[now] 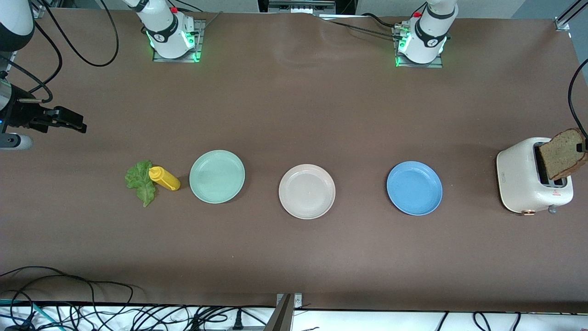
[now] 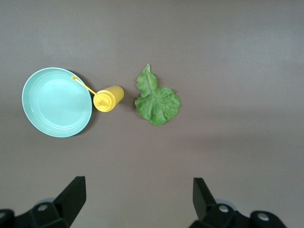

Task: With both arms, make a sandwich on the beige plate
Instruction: 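Grasp a bread slice in the toaster with the left gripper and lift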

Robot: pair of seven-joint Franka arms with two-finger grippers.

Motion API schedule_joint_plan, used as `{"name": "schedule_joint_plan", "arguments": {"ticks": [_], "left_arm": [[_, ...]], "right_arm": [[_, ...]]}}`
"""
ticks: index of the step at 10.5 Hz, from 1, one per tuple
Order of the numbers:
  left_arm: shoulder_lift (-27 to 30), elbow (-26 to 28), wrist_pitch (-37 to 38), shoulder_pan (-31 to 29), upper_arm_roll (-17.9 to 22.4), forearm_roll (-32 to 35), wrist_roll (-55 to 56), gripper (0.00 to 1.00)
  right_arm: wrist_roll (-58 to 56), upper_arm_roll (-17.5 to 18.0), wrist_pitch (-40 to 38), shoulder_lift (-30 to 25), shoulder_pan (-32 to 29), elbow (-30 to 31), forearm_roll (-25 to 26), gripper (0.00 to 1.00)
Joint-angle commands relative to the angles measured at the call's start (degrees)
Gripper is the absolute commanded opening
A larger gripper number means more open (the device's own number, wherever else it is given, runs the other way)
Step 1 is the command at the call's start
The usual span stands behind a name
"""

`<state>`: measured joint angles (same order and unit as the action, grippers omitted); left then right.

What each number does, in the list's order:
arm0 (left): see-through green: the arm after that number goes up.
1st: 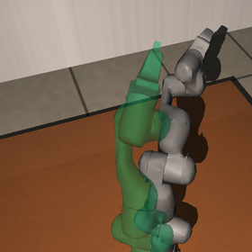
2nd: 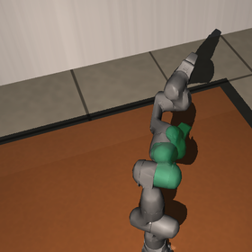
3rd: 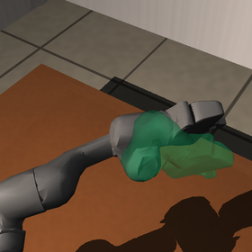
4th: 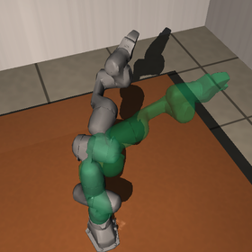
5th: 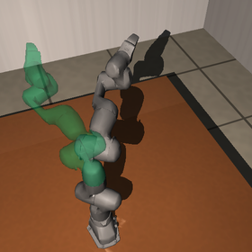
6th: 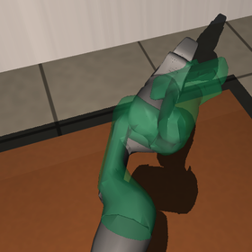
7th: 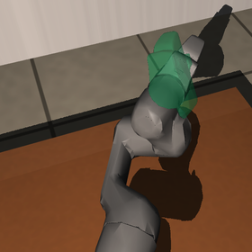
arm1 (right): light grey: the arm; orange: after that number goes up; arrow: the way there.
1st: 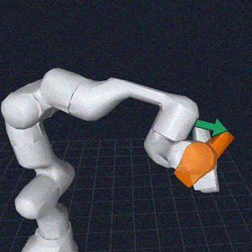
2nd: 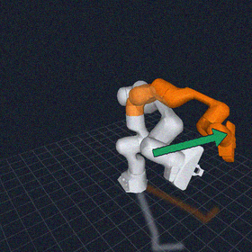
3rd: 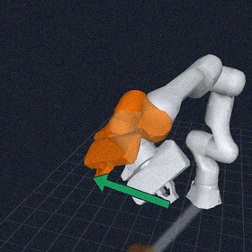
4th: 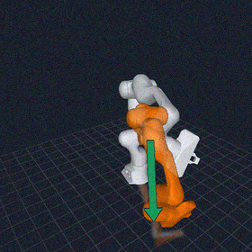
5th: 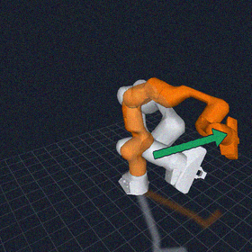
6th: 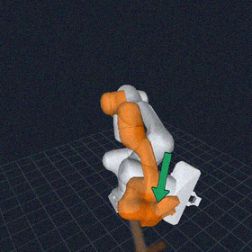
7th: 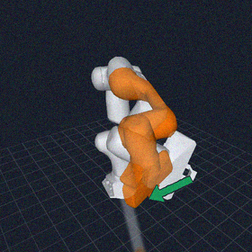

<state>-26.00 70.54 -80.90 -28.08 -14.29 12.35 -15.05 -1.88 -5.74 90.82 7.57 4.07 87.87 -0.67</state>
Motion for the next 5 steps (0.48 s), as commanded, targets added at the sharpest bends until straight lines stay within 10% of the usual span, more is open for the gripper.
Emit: {"name": "schedule_joint_plan", "arguments": {"ticks": [1,5], "left_arm": [[0.77,-1.28,1.71,0.39,-4.32,-5.9,11.02,0.0],[-0.62,-1.19,1.02,4.33,-14.79,-17.05,40.2,0.0]], "right_arm": [[-0.84,0.12,-0.29,-0.54,-0.2,0.2,0.24,1.0],[-0.84,0.12,-0.47,-0.54,-0.2,0.37,0.15,1.0]]}}
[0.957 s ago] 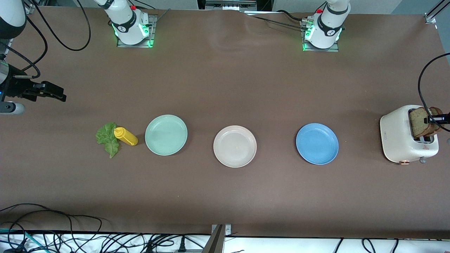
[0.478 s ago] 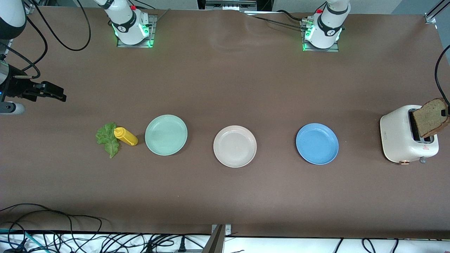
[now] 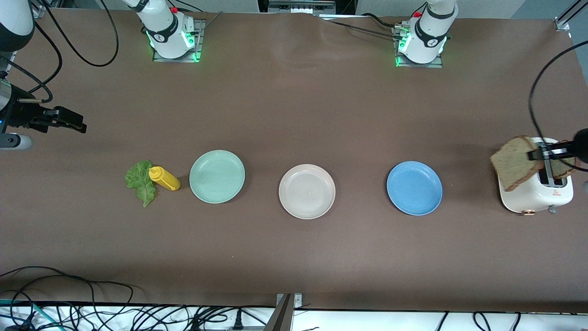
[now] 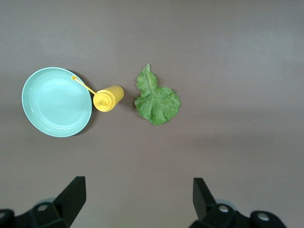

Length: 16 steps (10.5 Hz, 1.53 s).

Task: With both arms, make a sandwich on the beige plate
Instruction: 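Carry the bread slice with the left gripper over the beige plate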

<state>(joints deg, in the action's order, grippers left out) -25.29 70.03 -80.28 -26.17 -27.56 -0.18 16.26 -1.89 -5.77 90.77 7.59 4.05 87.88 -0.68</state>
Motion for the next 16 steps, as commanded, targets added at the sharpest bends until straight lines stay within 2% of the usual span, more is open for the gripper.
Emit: {"name": "schedule_joint_plan", "arguments": {"ticks": [1,5,8,9,11,14,16], "left_arm": [[-2.21,-0.68,-1.79,6.01,-1.45,-6.74,13.66,0.0],[-9.67,-0.59,-20.4,17.97,-1.45,-14.57,30.2,0.0],[-15.73,-0.33,-32.71,22.46,-1.45,-21.42,30.42,0.0],[-16.8,0.19,-36.23,24.57,-1.45,-21.44,30.32,0.0],[-19.34,0.38,-40.47,27.39,-1.36,-21.27,28.65,0.0],[-22.69,0.38,-42.32,30.99,-1.19,-21.27,26.72,0.0],[-24.27,0.38,-44.43,32.49,-1.1,-21.18,26.63,0.0]], "right_arm": [[-0.83,0.15,-0.41,-0.56,-0.27,0.18,0.15,1.0],[-0.57,0.06,-0.5,-0.56,-0.19,0.36,0.24,1.0],[-0.13,0.06,-0.5,-0.56,-0.19,0.36,0.33,1.0],[-0.21,0.14,-0.5,-0.56,-0.19,0.36,0.33,1.0],[0.14,0.15,-0.5,-0.3,0.16,0.36,0.41,1.0],[0.22,0.15,0.28,0.23,-0.18,0.36,0.24,1.0],[0.14,0.23,0.29,1.46,0.08,-1.74,0.24,1.0]]}}
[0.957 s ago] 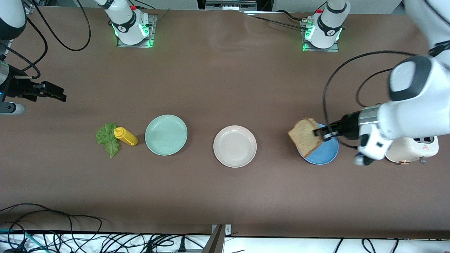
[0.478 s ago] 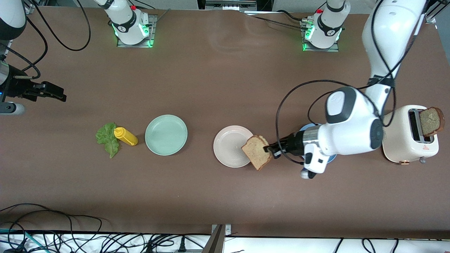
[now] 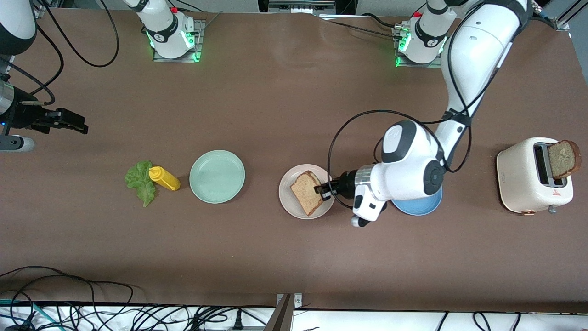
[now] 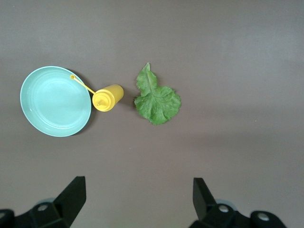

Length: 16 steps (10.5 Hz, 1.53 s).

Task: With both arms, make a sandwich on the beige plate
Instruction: 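Lower the bread onto the beige plate while the right gripper reaches the lettuce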

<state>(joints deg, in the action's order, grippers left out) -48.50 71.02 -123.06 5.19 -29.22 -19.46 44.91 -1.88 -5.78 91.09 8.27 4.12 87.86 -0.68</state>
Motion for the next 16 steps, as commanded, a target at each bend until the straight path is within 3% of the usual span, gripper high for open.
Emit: {"name": "schedule_joint_plan", "arguments": {"ticks": [1,10,12,13,16], "left_arm": [[-1.86,-0.62,-3.49,2.18,0.66,-1.72,-2.1,0.0],[-4.15,-0.45,-6.41,4.04,2.85,-1.28,-2.28,0.0],[-3.71,-0.01,-5.97,3.69,2.86,-1.28,-1.93,0.82],[-3.45,0.17,-5.1,3.25,2.94,-0.76,-1.84,0.92],[-2.92,0.26,3.49,0.88,2.94,5.73,-1.84,1.0]], "right_arm": [[0.12,0.24,0.05,0.87,0.1,-1.81,-0.46,1.0],[-0.58,-0.2,3.47,6.05,1.32,-2.08,0.58,1.0],[-4.33,-0.2,6.54,5.97,1.15,0.55,0.85,1.0],[-8.02,-0.2,10.04,5.97,0.89,2.39,0.59,1.0],[-12.62,-0.2,14.99,6.23,0.1,5.22,0.41,1.0]]}}
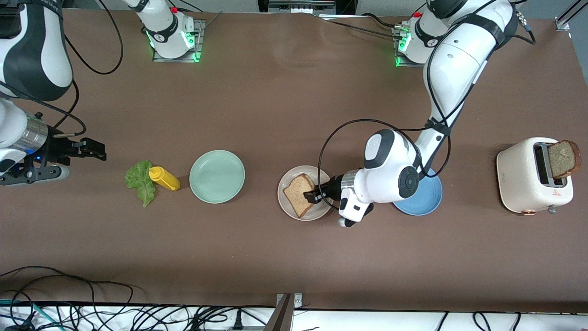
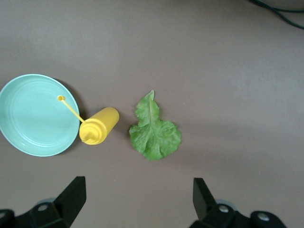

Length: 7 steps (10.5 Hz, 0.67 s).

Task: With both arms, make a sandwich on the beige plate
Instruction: 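Lower the bread onto the beige plate while the right gripper reaches the lettuce, then withdraw the left gripper to the toaster while the right gripper grasps the lettuce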

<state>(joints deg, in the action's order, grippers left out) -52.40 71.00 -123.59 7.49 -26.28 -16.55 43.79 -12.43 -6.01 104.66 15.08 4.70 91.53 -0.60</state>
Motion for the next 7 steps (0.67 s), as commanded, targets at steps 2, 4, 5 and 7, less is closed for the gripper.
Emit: {"name": "schedule_joint_plan", "arguments": {"ticks": [2,4,5,7], "left_arm": [[1.51,0.2,9.74,-3.69,-0.17,5.2,-0.81,1.0],[2.39,0.11,14.67,-6.77,-0.17,6.09,-3.52,1.0],[3.17,-0.24,17.3,-8.87,-0.26,6.09,-3.71,1.0],[6.5,-0.33,23.45,-13.27,0.0,8.09,-6.94,1.0]], "right_arm": [[-2.42,0.03,2.91,2.57,-1.61,1.54,0.34,1.0],[-4.51,0.03,5.46,6.44,-2.41,1.54,0.25,1.0],[-6.36,0.03,7.12,8.63,-2.85,1.54,0.25,1.0],[-6.99,0.03,10.99,13.38,-3.29,1.54,-0.19,1.0]]}}
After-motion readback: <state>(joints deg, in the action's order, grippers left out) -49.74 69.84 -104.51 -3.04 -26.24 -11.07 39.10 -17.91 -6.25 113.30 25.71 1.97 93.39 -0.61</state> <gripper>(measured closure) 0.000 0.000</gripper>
